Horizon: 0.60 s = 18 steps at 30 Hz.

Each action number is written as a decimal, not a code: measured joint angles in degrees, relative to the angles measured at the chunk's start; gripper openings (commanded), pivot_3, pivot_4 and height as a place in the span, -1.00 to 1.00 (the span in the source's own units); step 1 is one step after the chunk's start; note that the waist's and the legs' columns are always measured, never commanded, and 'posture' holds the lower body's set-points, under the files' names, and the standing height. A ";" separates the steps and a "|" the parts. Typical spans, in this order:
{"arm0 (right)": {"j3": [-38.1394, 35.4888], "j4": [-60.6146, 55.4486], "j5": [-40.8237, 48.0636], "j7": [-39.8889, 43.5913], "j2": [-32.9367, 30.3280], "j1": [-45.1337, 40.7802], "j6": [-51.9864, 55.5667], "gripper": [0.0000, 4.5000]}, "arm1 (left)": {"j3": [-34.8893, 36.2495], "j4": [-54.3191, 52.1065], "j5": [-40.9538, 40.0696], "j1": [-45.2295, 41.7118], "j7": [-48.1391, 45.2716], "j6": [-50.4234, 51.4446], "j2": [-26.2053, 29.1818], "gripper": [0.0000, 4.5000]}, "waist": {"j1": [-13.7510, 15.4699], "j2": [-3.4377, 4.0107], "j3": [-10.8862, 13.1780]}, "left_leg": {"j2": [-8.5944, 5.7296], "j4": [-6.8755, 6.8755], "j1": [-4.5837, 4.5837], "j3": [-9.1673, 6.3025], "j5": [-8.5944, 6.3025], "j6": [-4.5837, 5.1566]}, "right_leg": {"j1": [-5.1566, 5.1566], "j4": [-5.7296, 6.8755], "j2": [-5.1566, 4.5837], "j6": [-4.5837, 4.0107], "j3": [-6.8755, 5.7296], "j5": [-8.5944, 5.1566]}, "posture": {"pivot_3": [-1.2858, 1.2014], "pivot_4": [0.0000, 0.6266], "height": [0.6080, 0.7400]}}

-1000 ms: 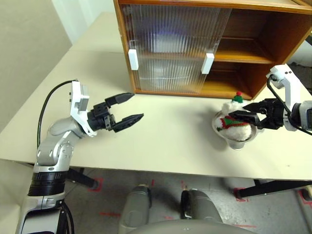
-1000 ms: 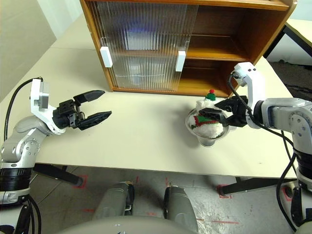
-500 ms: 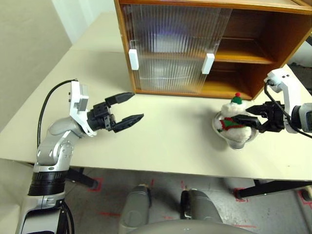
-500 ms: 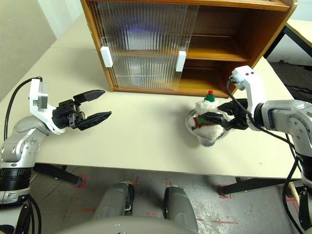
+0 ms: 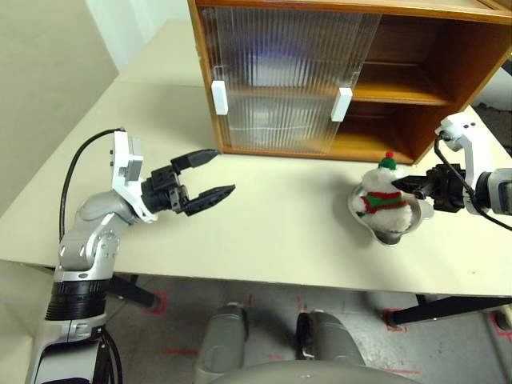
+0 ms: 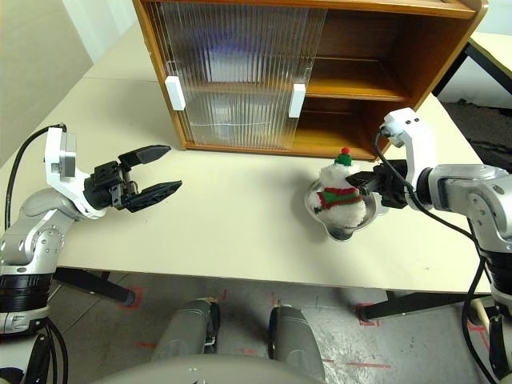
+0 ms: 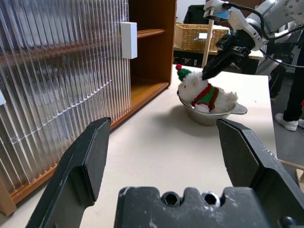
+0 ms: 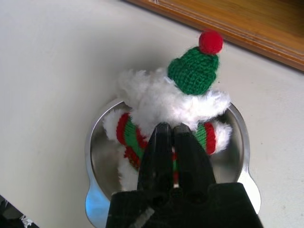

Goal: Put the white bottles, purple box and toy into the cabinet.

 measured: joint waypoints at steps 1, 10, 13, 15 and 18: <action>0.00 0.07 0.00 0.12 0.00 0.00 -0.01 -0.99 | 0.00 0.00 0.00 0.00 0.00 -0.02 0.00 1.00 | 0.00 0.00 0.00 | 0.00 0.01 0.00 0.00 0.00 0.00 | 0.00 0.00 0.00 0.00 0.00 0.00 | 0.17 -0.87 1.00; -4.85 2.07 6.31 2.29 1.22 -8.28 6.96 -0.99 | 0.11 0.21 0.01 -0.37 0.00 -1.05 -0.09 1.00 | -0.16 0.08 0.05 | 0.01 0.21 -0.01 0.00 0.00 0.00 | 0.01 0.07 0.04 -0.03 0.00 0.05 | 0.16 -0.88 1.00; -8.25 4.61 9.72 3.97 0.16 -14.84 10.20 -0.99 | 0.12 0.24 0.01 -0.67 0.01 -1.26 -0.11 1.00 | -0.11 0.10 0.06 | 0.05 0.41 -0.13 -0.01 -0.01 0.00 | 0.01 0.10 0.04 -0.06 -0.13 0.04 | 0.16 -0.88 1.00; -8.41 6.56 10.53 4.75 -0.95 -17.60 10.81 -0.99 | 0.18 0.39 0.01 -0.68 0.01 -1.36 -0.11 1.00 | -0.03 0.09 0.06 | 0.07 0.52 -0.24 0.00 -0.02 -0.02 | 0.01 0.09 0.00 -0.08 -0.24 0.03 | 0.16 -0.88 1.00; -8.13 12.36 9.79 4.66 -0.86 -23.48 9.10 -0.99 | 0.20 0.73 0.02 -0.77 0.01 -1.46 -0.11 1.00 | -0.05 0.20 0.12 | 0.06 0.57 -0.34 0.00 -0.02 -0.02 | -0.08 0.09 -0.06 -0.08 -0.23 0.14 | 0.16 -0.87 1.00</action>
